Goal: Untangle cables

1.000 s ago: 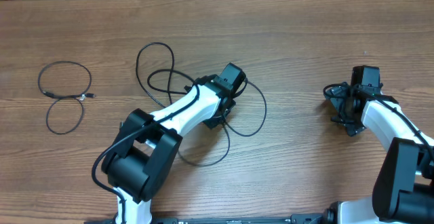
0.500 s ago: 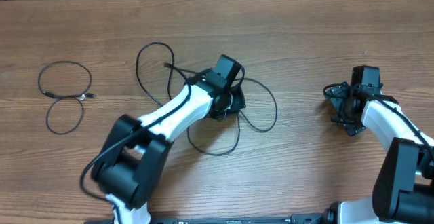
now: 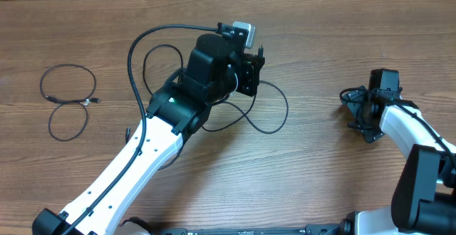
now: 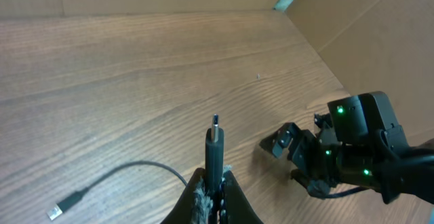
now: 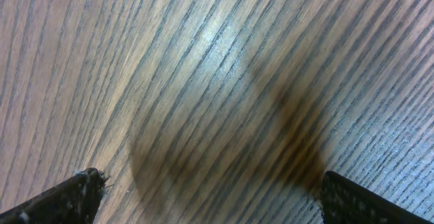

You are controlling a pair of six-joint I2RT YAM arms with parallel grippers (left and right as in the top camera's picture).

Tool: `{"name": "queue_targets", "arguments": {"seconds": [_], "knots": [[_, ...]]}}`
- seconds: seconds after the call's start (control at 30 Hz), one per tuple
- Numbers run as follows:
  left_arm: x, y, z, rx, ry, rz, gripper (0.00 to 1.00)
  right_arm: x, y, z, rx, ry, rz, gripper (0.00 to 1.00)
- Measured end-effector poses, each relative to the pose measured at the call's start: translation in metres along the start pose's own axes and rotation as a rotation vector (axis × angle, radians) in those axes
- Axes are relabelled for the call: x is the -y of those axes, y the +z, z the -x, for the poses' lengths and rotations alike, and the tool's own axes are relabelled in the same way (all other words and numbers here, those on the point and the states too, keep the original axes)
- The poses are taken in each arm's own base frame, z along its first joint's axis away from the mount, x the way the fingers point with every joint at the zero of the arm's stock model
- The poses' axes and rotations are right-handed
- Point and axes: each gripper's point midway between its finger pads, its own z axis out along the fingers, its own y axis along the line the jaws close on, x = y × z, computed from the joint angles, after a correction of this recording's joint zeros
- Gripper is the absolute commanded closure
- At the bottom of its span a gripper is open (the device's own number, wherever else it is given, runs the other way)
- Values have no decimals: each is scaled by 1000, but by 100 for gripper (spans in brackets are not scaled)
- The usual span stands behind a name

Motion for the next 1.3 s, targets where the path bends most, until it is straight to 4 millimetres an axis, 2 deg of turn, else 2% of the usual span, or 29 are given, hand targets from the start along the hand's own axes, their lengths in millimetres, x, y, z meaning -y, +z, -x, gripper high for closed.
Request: {"name": "queue_targets", "arguments": {"seconds": [0.13,0.2,0.33,0.47,0.63,0.8,0.9,1.0,1.3], "knots": [[-2,3,-1,-2,-10,8,96,0,0,0,0,-1,1,0],[-5,11,-4,-12,-28,13,96,0,0,0,0,0,1,0],[-17,49,-32,-88,-46,32,96,0,0,0,0,0,0,0],[-36,96,-75,-185,-60,62,96,0,0,0,0,-1,1,0],[-64,127,-101,-213,-70,138,96,0,0,0,0,0,0,0],[-92,142,-104,-165,-58,255,96,0,0,0,-1,0,0,0],[-107,141,-91,-91,-45,345,96,0,0,0,0,0,1,0],[-118,143,-86,-51,-38,398,96,0,0,0,0,-1,1,0],[-166,163,-124,-99,-40,525,93,0,0,0,0,0,0,0]]}}
